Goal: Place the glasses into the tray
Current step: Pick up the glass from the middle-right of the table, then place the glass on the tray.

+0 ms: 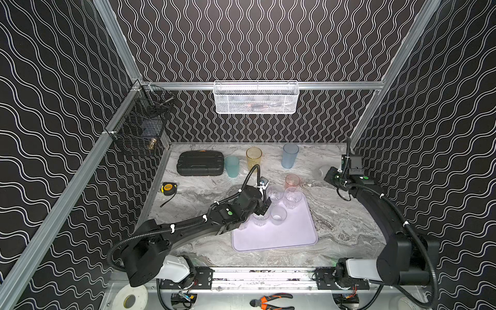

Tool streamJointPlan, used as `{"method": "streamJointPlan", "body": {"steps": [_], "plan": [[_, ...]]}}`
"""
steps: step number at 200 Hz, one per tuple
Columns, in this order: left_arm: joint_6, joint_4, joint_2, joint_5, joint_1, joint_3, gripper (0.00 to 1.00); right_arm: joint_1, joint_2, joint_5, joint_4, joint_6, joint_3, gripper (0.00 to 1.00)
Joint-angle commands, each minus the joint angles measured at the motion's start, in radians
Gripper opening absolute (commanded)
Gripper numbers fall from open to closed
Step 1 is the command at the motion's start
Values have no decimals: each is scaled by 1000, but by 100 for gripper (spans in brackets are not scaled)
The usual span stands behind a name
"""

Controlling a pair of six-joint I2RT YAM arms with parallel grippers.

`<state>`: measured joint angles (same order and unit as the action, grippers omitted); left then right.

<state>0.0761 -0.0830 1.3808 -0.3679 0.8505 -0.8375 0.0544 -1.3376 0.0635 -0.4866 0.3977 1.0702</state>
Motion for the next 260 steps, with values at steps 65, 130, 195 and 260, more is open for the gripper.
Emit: {"method": "streamJointPlan", "body": {"steps": [65, 130, 195, 260], "plan": [[-19, 104, -116, -71, 1, -4, 88, 126, 114, 84, -411, -180, -7, 0], [25, 114, -132, -71, 0, 20, 88, 348, 108, 49, -456, -83, -108, 0], [33, 120, -136, -79, 0, 39, 87, 438, -30, 79, -359, -87, -101, 0], [32, 108, -144, -91, -1, 71, 88, 438, -142, 107, -342, -150, -71, 0]]}}
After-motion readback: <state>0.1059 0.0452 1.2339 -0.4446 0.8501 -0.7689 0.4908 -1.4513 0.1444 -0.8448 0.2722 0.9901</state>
